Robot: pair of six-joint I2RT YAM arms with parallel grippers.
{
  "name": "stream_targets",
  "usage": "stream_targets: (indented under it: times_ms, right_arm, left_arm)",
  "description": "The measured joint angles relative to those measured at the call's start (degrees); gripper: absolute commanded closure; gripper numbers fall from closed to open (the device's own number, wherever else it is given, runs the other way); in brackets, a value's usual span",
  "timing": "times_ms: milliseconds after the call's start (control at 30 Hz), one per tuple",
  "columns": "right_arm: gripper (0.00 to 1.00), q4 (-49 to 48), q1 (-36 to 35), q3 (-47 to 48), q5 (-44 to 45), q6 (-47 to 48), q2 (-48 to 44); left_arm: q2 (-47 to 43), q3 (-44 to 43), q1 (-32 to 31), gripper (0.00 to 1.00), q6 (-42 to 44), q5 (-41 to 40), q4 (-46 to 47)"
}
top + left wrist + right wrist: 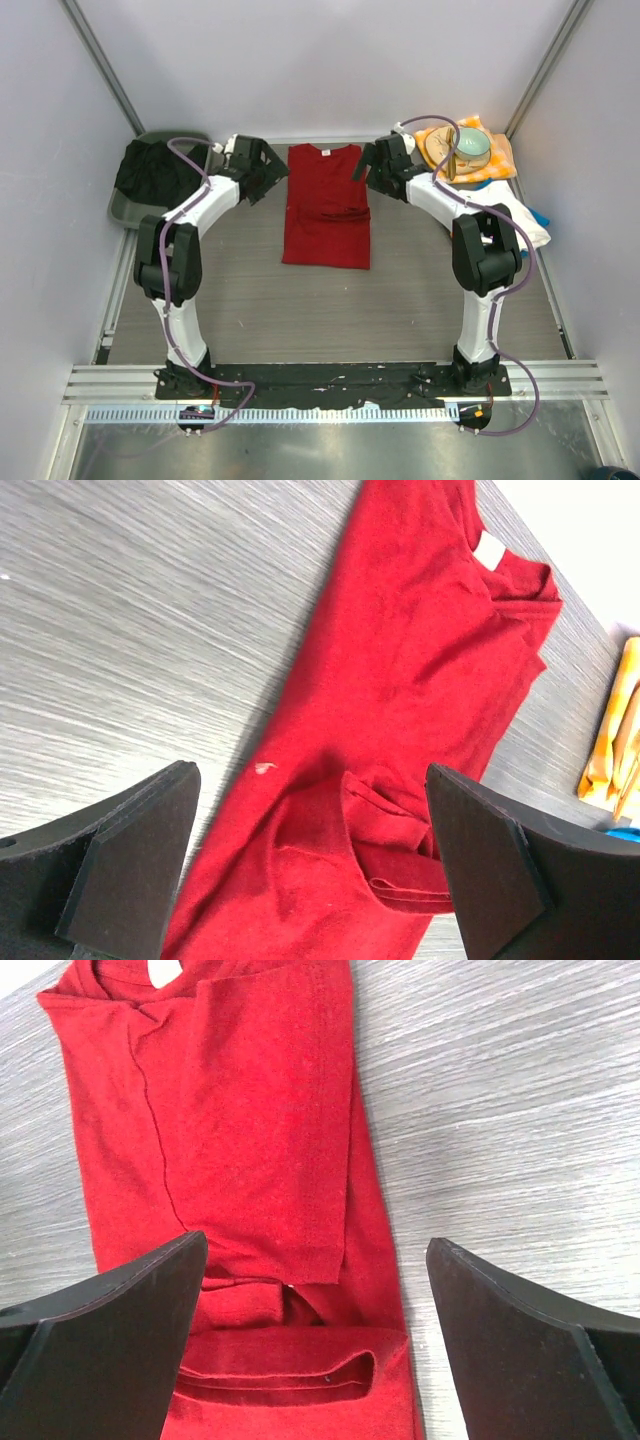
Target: Fold and stack the t-shirts
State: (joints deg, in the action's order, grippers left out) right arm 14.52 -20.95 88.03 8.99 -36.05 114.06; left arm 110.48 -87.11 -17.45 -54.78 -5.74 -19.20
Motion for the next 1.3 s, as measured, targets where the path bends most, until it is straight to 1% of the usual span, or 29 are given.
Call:
stream_targets:
  times_ms: [100,233,367,433,600,833,967,1300]
  right_arm:
    - [0.01,-1.5,-0.1,-1.6,-1.0,0.0,-1.2]
    - [0.00,-1.7,-1.2,-6.9,-3.0,0.0,-4.7]
    - [0.00,-0.6,-5.0,-11.0,-4.1,0.6,-8.3]
    - [0.00,0.0,-7.6,-12.1,-4.2,0.9,-9.8]
    - [0.00,0.7,-11.7,-14.0,-4.2,1.5,-13.6]
    - [0.00,0.8,-11.1,-14.1,-5.1,1.4,-14.8]
    - [0.00,0.5,-11.9,-13.7,-6.5,0.8,-13.2]
    - [0.00,0.5,-12.3,-9.1,-7.8,0.4,-4.8]
  left_arm:
    - [-1.9,3.4,1.3,0.00,-0.2,0.6,1.1]
    - [-7.6,13.2,0.7,0.00,-0.7,2.5,2.1]
    - [-12.0,20.7,-0.3,0.00,-1.3,3.7,3.6]
    - [-13.1,22.7,-0.6,0.00,-1.7,4.2,3.9]
    - [-13.2,23.5,-0.9,0.02,-2.6,6.7,6.8]
    - [-9.8,21.6,-0.9,0.03,-4.4,10.4,11.9]
    - [-9.0,20.7,-0.9,0.02,-4.8,10.5,12.4]
    - [-8.3,19.6,-0.9,0.02,-4.8,10.5,13.2]
